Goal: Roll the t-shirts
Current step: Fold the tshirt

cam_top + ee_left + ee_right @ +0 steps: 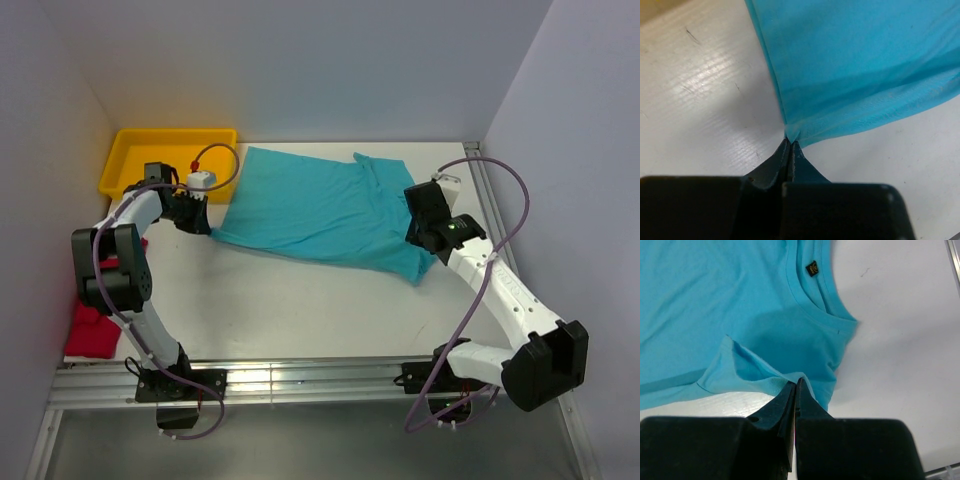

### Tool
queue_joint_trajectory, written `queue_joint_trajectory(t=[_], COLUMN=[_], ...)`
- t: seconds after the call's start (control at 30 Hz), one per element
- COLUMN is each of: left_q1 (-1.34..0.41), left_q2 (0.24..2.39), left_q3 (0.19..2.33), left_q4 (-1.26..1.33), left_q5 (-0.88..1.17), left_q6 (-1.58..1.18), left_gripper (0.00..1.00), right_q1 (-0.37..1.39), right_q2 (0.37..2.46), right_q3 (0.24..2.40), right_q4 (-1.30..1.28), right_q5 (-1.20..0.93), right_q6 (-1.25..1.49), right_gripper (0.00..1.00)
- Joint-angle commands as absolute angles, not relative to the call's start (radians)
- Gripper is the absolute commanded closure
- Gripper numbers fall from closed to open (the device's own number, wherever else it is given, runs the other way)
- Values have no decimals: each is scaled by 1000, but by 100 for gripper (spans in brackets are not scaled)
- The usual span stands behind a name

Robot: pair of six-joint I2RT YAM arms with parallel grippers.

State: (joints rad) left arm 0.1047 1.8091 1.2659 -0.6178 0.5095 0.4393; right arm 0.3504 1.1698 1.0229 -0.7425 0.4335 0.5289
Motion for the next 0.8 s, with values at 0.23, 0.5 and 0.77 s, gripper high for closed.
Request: queue_joint_trajectory(t=[0.23,0.5,0.77], left_q1=[55,34,28], left_q2=[1865,1905,1913], left_q3=[1365,1408,1437], left_q4=[-594,-575,-572], left_q5=[483,445,427], left_q6=[354,314,287], left_gripper=[100,100,100], right_q1=[341,336,327], right_q2=[1236,1281,1290], right_q3=[1129,1149,1167], right_q4=[-670,-660,-649], right_q5=[491,528,525], right_q6=[474,459,451], right_gripper=[100,100,100])
